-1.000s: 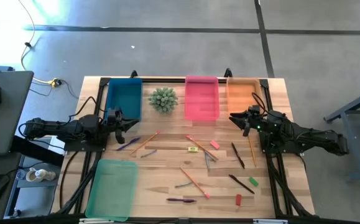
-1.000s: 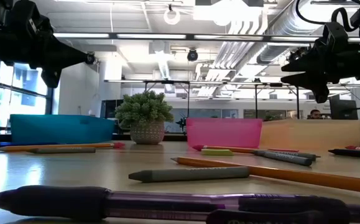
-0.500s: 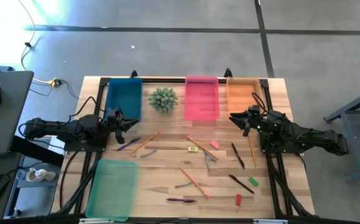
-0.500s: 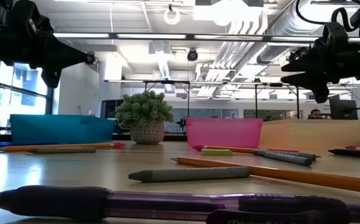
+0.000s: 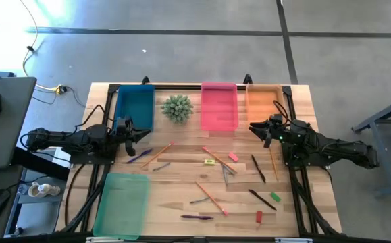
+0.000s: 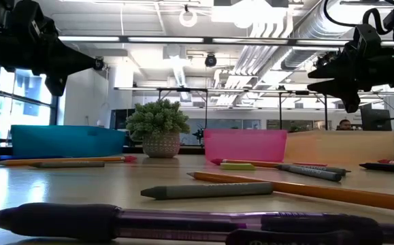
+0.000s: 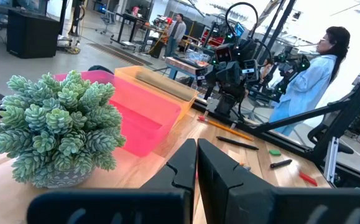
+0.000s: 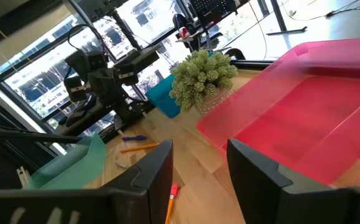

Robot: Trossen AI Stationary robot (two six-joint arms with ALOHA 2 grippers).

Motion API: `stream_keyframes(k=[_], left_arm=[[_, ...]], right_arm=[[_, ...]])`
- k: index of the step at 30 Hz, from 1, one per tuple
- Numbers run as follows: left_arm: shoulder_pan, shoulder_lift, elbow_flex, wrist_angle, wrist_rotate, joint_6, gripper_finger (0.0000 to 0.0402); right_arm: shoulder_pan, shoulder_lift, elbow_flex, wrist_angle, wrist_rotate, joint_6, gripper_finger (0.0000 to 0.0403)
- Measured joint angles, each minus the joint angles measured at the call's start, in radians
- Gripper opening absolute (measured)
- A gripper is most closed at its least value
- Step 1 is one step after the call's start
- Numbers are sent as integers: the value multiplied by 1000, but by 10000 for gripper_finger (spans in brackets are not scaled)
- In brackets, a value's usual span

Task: Sort crayons/erasers/pens/pencils in bins

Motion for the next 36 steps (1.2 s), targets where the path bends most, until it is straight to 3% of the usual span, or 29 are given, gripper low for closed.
stream_keyframes(k=[12,21,28,36], left_arm=[[0,0,0,0,0,-11,3],[0,0,0,21,-22,-229,3],[0,0,0,21,-26,-299,3],[1,0,0,23,-23,-349,3]], right_arm=[[0,0,0,0,0,0,144],[0,0,0,0,0,0,144],[0,0,0,0,0,2,144],[-1,0,1,2,4,189,144]])
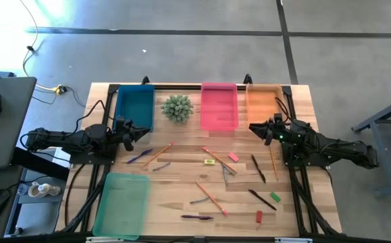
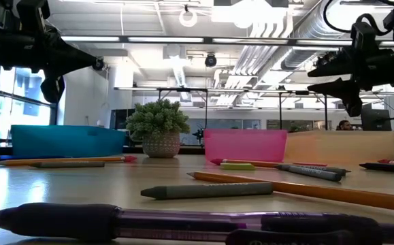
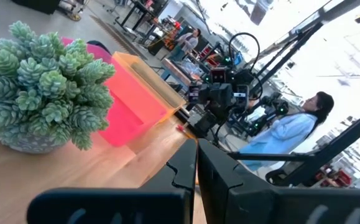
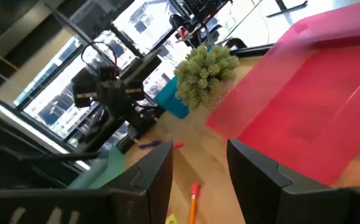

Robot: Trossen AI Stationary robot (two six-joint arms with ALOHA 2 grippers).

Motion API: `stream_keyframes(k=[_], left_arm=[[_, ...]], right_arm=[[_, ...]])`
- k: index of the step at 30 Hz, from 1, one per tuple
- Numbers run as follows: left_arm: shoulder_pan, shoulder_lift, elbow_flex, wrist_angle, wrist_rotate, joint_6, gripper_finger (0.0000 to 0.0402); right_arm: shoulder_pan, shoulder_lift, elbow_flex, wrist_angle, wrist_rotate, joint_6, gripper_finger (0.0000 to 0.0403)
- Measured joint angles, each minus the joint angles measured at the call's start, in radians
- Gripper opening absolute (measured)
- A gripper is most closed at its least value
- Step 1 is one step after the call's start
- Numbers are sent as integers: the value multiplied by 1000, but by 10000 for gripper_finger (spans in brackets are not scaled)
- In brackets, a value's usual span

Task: Sort crayons/erasers/pens/pencils in bins
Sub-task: Put the black pen into the orange bin

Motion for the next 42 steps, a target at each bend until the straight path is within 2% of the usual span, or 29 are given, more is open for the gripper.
stream_keyframes(k=[7,11,14,21,26,32,38,42], left_arm=[[0,0,0,1,0,0,3],[1,0,0,1,-6,0,3],[1,0,0,1,-6,0,3],[1,0,0,-3,-17,1,3],[1,0,0,-4,-18,1,3],[1,0,0,-4,-17,24,3],[1,0,0,-5,-9,42,3],[1,0,0,-5,-3,42,3]], right_arm=[[2,0,14,107,-33,80,144],[3,0,123,74,-79,75,144],[3,22,263,-82,-91,36,144],[3,205,658,-710,-108,55,144],[3,357,817,-1048,-144,112,144],[34,483,844,-1157,-251,181,144],[170,577,845,-1169,-217,290,144],[283,637,845,-1170,-152,369,144]])
